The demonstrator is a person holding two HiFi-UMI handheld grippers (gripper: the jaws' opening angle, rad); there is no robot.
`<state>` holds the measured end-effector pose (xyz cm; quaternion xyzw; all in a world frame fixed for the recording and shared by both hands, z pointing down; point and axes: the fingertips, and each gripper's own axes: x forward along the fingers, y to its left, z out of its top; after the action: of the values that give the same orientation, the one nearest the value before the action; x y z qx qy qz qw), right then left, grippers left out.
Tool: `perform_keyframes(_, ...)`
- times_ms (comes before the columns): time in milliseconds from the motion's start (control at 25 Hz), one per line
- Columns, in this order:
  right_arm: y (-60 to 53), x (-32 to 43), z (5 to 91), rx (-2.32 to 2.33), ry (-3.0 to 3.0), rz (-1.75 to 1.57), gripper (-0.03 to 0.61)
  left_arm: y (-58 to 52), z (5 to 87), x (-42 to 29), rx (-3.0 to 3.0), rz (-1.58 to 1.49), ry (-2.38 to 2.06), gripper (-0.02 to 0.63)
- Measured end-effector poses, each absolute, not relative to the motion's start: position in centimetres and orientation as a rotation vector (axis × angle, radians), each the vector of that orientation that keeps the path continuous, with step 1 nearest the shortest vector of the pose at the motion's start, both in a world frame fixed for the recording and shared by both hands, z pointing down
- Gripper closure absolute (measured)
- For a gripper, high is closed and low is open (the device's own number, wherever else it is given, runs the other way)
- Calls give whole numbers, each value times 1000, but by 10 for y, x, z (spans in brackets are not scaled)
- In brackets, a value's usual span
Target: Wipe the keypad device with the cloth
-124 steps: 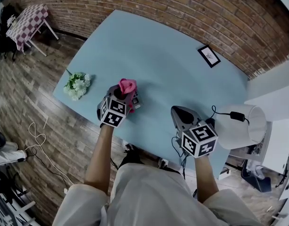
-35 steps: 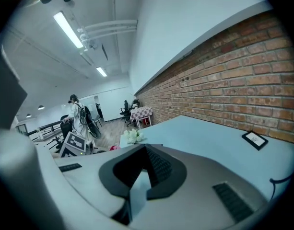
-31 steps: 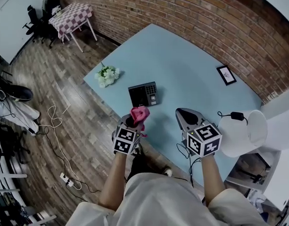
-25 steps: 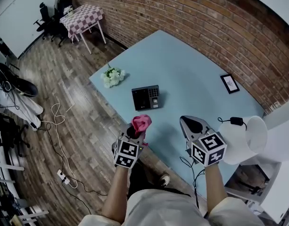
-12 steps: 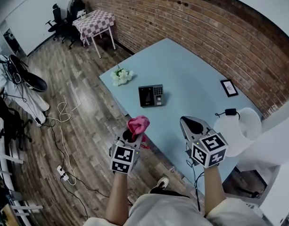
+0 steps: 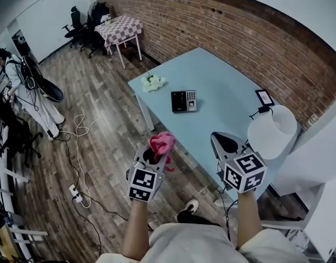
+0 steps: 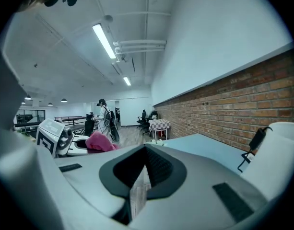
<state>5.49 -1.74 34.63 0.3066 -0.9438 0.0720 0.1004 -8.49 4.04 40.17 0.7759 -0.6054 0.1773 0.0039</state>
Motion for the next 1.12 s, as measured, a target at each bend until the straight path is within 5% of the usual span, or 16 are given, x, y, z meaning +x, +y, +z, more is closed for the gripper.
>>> perform_keyframes(1120,142,93,314,942,-2789,62,569,202,343,-52,2482,418,-2047,506)
